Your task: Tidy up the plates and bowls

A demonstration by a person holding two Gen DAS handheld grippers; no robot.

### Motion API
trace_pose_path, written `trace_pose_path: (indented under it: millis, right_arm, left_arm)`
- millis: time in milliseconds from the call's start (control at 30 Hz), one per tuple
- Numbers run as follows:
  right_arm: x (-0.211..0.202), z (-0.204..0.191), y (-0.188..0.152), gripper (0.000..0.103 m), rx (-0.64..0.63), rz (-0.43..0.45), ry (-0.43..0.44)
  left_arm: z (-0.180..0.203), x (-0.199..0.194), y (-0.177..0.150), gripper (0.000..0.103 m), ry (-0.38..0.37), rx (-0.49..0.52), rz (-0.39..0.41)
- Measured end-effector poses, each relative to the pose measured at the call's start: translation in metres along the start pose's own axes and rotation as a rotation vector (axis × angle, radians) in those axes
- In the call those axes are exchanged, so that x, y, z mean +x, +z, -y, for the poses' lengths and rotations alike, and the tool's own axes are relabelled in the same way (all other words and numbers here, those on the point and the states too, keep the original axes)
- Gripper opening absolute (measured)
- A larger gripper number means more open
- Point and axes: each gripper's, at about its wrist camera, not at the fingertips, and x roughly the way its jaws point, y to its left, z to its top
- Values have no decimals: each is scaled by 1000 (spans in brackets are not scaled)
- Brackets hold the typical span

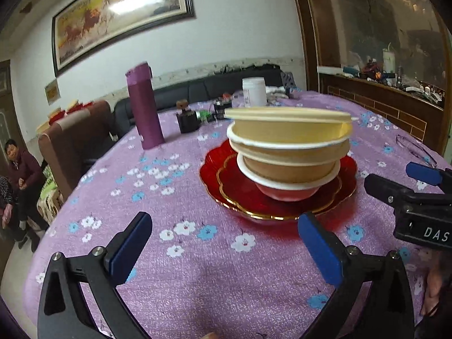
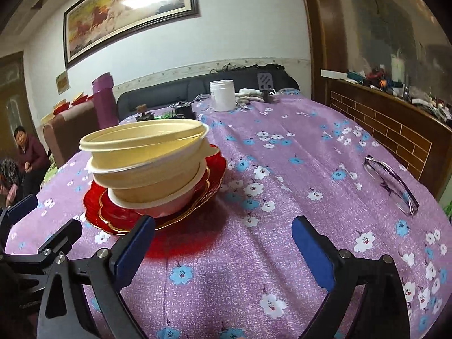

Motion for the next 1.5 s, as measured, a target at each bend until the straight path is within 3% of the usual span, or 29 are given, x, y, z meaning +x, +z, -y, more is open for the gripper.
trace_pose_path:
  millis: [133, 633, 1500]
  right_arm:
    - [3, 5, -1, 99, 24, -13, 28]
    - [7, 11, -3, 99, 67, -38, 50]
    - [8, 10, -3, 99, 66, -46, 44]
  left_arm:
    - [2, 9, 1, 103, 43, 31, -56]
    - [1, 7, 0, 103, 97, 53, -63]
    - [-5, 12, 0, 103, 78, 35, -103]
